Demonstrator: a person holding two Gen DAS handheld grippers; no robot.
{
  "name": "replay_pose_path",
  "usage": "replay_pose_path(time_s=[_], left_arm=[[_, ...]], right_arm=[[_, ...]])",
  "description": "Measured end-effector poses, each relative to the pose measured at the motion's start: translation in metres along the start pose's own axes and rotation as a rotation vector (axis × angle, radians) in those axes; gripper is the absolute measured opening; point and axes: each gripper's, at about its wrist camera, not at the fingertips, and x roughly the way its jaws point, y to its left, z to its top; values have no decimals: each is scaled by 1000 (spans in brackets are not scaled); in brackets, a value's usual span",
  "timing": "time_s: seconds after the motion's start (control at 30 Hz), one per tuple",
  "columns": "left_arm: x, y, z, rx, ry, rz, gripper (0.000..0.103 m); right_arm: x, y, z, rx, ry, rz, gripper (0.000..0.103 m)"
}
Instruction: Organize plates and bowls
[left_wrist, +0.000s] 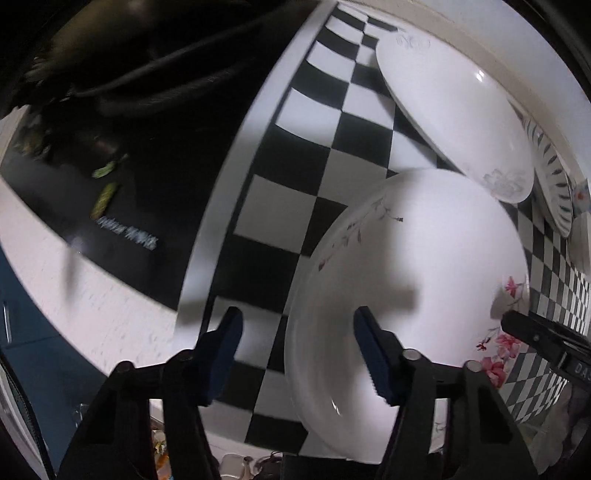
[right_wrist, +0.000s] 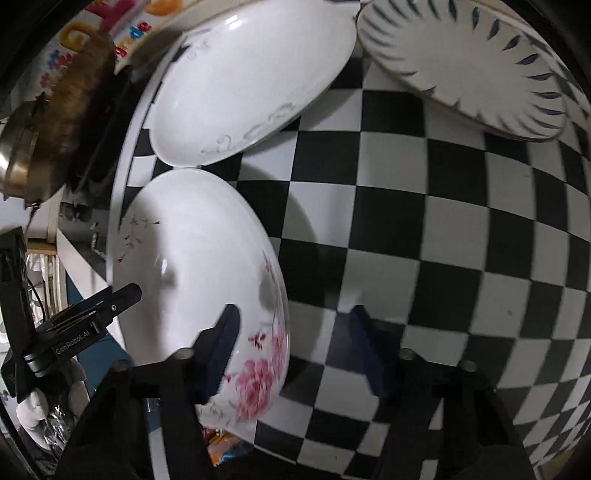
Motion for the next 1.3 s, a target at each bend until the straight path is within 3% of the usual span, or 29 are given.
replay_pose_path(time_s=[0.03,0.1,0.17,0.4,0.63,0.87,1.1,1.3], left_arm=[[1,-1,0,11,4,-21,52],[-1,-4,1,28,1,-44,42],[-6,-10,1,54,-1,-54,34],[-21,-22,-5,47,5,-32,34],[-40,-69,-25,98,-12,-38,34],[-61,-139,-40,180,-18,-81,34],[-44,-186,-34,266,2,-96,34],[-24,-237,-27,296,29,-79,34]], right_arm=[[4,1,1,1,5,3,52],[3,6,5,-8,-13,8,26],[7,9,8,-10,14,22,15],[3,12,2,-55,3,-5,15],[-25,-15,-13,-60,-25,1,15],[-71,-69,-26,-17,-75,-12,15],[-103,-151,-42,75,-105,-16,15],[-106,-204,-45,130,-111,-22,15]])
